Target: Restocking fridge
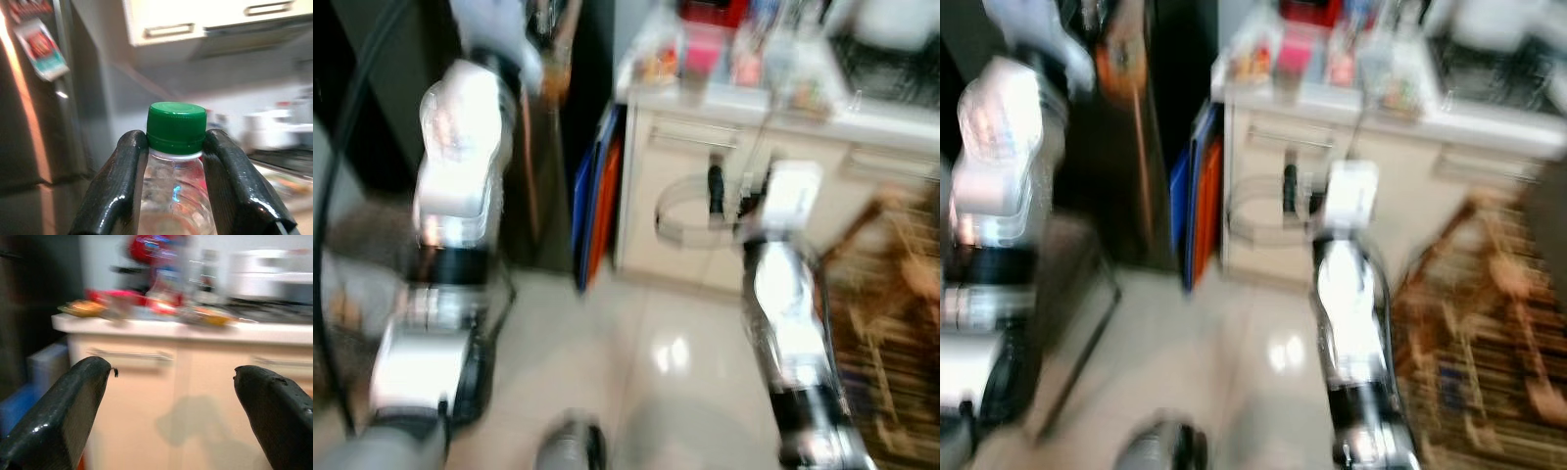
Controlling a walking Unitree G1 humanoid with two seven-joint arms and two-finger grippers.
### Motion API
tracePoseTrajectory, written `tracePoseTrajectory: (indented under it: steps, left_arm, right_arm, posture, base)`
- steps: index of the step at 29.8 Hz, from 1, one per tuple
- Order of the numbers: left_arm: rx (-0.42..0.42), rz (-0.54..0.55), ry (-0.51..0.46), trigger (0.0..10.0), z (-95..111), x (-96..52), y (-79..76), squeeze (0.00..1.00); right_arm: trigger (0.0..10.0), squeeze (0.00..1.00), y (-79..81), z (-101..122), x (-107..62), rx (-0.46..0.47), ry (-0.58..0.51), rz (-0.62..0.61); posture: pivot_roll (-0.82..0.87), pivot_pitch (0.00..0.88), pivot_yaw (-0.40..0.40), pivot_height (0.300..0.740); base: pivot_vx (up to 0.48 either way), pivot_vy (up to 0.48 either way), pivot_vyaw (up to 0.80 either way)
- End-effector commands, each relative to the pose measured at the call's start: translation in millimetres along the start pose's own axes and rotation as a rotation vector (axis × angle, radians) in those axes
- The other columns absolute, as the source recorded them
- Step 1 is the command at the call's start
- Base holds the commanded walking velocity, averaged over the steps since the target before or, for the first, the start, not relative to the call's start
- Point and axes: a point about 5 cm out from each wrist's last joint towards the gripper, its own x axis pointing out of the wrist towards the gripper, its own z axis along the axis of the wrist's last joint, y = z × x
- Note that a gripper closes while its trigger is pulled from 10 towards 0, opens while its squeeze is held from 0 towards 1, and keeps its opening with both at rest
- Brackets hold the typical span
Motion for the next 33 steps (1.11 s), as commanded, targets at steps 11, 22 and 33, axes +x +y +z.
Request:
tracePoseTrajectory:
  steps: [11, 22, 33]
  left_arm:
    - [-0.226, 0.074, 0.390, 10.0, -97.0, -109.2, -41.9, 0.00]
    - [-0.250, 0.137, 0.411, 10.0, -100.3, -119.3, -64.2, 0.00]
    - [-0.246, 0.142, 0.406, 10.0, -106.7, -109.4, -56.3, 0.00]
  right_arm:
    - [10.0, 0.00, -24.2, -29.7, -20.4, -0.057, 0.092, -0.076]
    - [10.0, 0.00, -18.5, -39.9, -13.0, -0.062, 0.160, 0.037]
    - [10.0, 0.00, -11.9, -43.5, -12.4, -0.091, 0.164, 0.086]
  posture:
    - [-0.05, 0.000, 0.014, 0.740]
    - [-0.02, 0.000, -0.066, 0.740]
    - [-0.06, 0.000, -0.050, 0.740]
  base:
    - [0.000, 0.000, 0.00]
    - [0.000, -0.400, 0.00]
    - [0.000, -0.480, 0.00]
